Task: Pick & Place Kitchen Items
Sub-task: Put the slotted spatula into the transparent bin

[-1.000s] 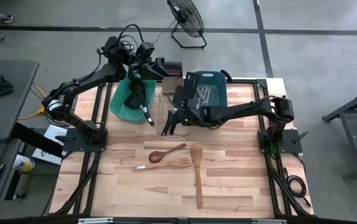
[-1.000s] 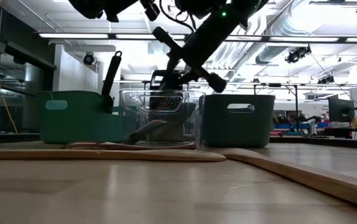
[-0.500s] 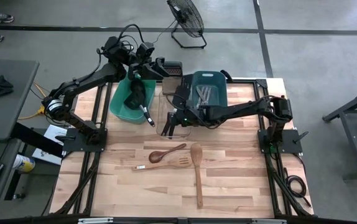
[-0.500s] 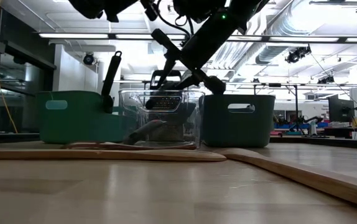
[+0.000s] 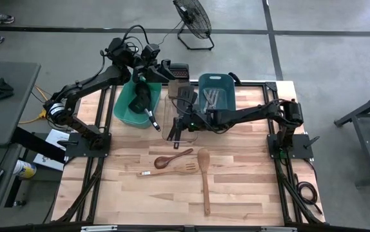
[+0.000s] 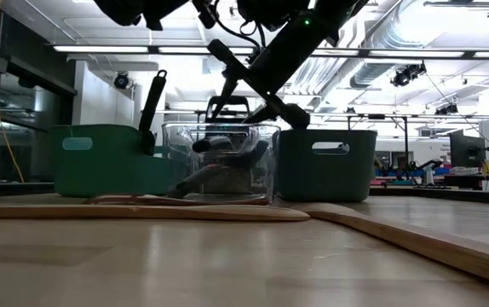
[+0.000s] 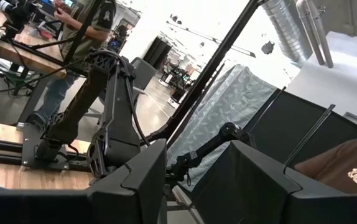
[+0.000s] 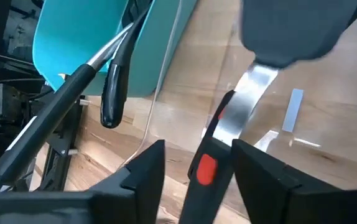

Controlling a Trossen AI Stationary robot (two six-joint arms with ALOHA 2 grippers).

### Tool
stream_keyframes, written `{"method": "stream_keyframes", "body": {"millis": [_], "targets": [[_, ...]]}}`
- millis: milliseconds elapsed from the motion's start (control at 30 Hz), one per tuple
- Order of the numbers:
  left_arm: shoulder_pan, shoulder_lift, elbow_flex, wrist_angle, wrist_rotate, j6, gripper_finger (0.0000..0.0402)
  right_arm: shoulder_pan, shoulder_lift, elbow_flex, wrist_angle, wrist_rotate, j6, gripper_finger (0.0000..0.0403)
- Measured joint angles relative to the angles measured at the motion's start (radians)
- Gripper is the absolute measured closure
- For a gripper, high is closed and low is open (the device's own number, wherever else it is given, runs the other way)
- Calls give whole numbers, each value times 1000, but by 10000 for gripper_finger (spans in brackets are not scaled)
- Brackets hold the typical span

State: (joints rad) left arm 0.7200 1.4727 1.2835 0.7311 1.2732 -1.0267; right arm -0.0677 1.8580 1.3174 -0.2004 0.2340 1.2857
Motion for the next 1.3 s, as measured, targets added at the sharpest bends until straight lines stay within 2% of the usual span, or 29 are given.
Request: {"method": "stream_keyframes", "body": {"millis": [133,233,500,767,900,1133,1300], "targets": [[0,0,0,0,0,0,230,-4,-4,0,-9,-16,-28,186],[0,0,0,0,1,0,230,-11,-15,0,-23,-35,-30,175],[0,0,0,0,27,-3,230,-14,-54,0,-64,-24,-42,179],[0,0,0,0,27,-3,230,-11,-58,0,-49,-63,-58,183],[0,0,0,0,27,-6,230,-11,-64,0,-21,-101,-70,222],[0,0,0,0,27,-6,230,1,-64,0,-22,-135,-129,378],[0,0,0,0,26,-6,230,17,-55,0,-13,-163,-133,399]]}}
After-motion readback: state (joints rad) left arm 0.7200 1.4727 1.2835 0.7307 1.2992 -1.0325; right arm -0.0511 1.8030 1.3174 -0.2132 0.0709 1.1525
